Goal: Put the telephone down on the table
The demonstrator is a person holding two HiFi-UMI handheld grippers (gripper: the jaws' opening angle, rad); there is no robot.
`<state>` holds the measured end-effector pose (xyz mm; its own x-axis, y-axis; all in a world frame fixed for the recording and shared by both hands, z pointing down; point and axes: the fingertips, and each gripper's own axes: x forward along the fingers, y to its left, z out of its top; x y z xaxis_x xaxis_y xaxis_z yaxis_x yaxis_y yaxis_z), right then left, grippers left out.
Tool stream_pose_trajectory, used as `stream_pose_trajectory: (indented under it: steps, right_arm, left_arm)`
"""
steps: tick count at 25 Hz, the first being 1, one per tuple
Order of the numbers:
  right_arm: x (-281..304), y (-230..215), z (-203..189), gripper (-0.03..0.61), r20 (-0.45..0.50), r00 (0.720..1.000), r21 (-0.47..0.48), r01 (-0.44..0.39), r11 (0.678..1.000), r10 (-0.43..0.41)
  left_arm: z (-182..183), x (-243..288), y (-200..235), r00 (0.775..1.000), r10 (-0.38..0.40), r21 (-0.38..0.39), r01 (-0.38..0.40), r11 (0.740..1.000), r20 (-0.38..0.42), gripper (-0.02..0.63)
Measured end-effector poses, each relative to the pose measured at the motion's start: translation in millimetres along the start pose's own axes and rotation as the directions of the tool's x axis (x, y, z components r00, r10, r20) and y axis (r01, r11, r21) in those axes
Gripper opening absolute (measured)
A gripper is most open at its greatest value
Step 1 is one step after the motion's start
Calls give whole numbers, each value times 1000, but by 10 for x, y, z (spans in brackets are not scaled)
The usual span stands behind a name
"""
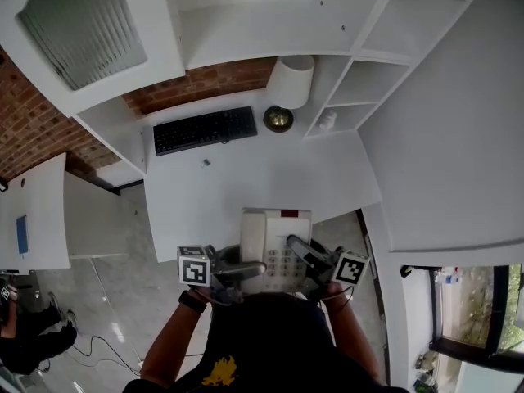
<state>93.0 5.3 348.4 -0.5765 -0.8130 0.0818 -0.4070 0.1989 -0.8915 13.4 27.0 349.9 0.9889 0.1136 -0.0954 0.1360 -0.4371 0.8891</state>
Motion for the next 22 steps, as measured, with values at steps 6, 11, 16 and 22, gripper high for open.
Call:
stream_pose_trajectory:
  steps: [6, 11, 16, 22]
  right_arm:
    - [261, -108, 334, 230, -32, 999, -7, -2, 1000, 1]
    - [473, -157, 596, 237, -94, 995, -49, -30, 998, 25]
    - [599, -219, 837, 242, -150, 986, -49, -86, 995, 78]
    - [864, -441, 1158, 241, -225, 968, -65, -131, 989, 114]
  left_arm:
    - [401, 97, 118, 998, -15, -3, 15, 1000, 58, 430]
    - [647, 176, 207, 992, 11, 15, -13, 1000, 125, 430]
    - [865, 318, 258, 980, 63, 53, -74, 996, 188, 430]
    - [1254, 448, 440, 959, 126, 77, -150, 986, 253, 430]
